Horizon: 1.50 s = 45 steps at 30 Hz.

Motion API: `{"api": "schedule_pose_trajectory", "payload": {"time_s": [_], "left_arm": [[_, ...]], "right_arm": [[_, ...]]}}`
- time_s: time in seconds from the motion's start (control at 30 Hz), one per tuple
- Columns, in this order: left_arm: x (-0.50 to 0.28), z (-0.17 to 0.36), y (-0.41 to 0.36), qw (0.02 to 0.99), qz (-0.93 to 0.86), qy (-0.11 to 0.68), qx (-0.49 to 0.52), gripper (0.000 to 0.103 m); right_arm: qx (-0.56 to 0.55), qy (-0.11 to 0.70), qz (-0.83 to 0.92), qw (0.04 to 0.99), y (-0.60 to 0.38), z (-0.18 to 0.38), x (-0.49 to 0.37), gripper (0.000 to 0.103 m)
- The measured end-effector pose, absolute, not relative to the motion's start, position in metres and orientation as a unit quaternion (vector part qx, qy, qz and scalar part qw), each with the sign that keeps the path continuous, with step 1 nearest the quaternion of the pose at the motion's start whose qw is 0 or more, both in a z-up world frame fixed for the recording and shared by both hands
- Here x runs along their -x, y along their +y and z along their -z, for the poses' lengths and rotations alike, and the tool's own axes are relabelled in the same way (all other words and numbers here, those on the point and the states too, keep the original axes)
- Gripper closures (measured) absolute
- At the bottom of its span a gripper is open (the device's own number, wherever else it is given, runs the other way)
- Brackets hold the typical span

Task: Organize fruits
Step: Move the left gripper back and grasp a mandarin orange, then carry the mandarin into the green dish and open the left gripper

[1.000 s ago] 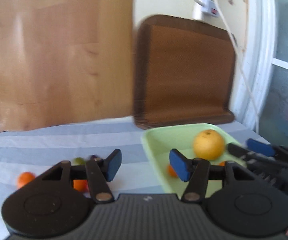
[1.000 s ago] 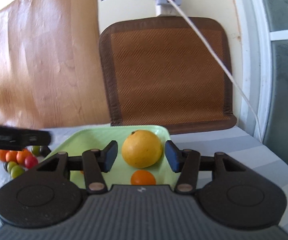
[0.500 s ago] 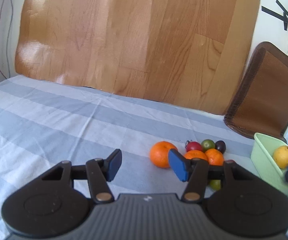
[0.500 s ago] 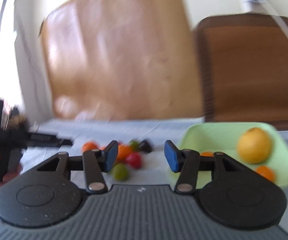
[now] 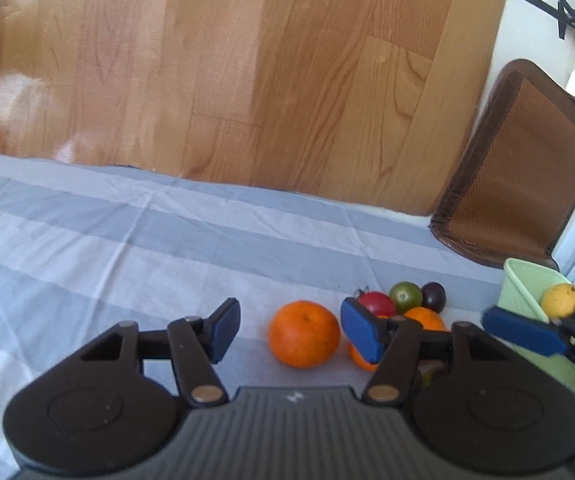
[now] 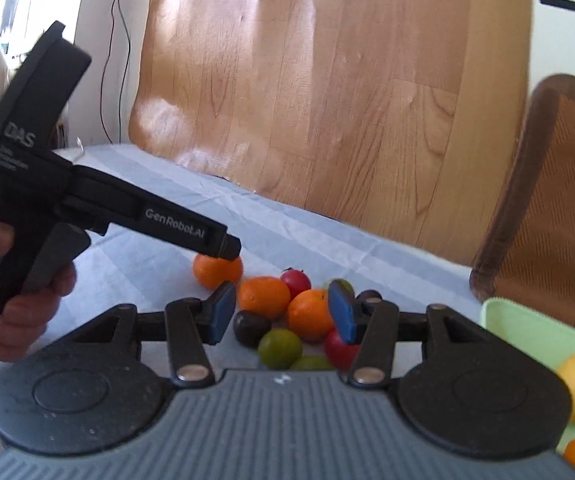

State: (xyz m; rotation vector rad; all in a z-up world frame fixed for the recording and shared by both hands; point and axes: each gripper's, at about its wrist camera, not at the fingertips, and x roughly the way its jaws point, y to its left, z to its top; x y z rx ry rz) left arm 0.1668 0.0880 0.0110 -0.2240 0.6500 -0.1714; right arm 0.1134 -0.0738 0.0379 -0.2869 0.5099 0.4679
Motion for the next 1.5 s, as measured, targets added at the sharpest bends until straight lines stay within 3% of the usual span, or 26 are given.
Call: {"api": "schedule_pose_trajectory", "payload": {"time_s": [0.1,0.13,0.37,0.57,0.67,1.13,1.5], "left_arm": [[-0.168,-0.001,0.080,0.937,0.084,0.326,0.093,0.054],[-0.167,-0.002,0.081,0.936,0.095,0.326,0.097,0.062],[-0.148,-0.005,0.110,0.930,0.076,0.327,0.150,0.062],[-0.136,-0.001,0.105,0.940,0.062,0.317,0.111,0.062],[-0.136,-0.001,0.102,0.943,0.058,0.312,0.100,0.062],[-0.136,0.001,0.110,0.943,0.046,0.308,0.118,0.061],[-0.132,-0.003,0.093,0.950,0.034,0.304,0.068,0.061]], "right_arm": [[0.132,0.259,-0.233,0.928,-0.074,-0.034,-0.123,0.050],[0.137,0.257,-0.238,0.927,-0.071,-0.034,-0.123,0.050],[0.230,0.236,-0.264,0.906,-0.037,-0.028,-0.121,0.051],[0.305,0.254,-0.237,0.887,-0.019,-0.010,-0.137,0.057],[0.302,0.257,-0.230,0.889,-0.022,-0.012,-0.140,0.065],[0.213,0.213,-0.206,0.931,-0.052,-0.043,-0.103,0.066],[0.146,0.285,-0.229,0.919,-0.087,-0.035,-0.061,0.064]]}}
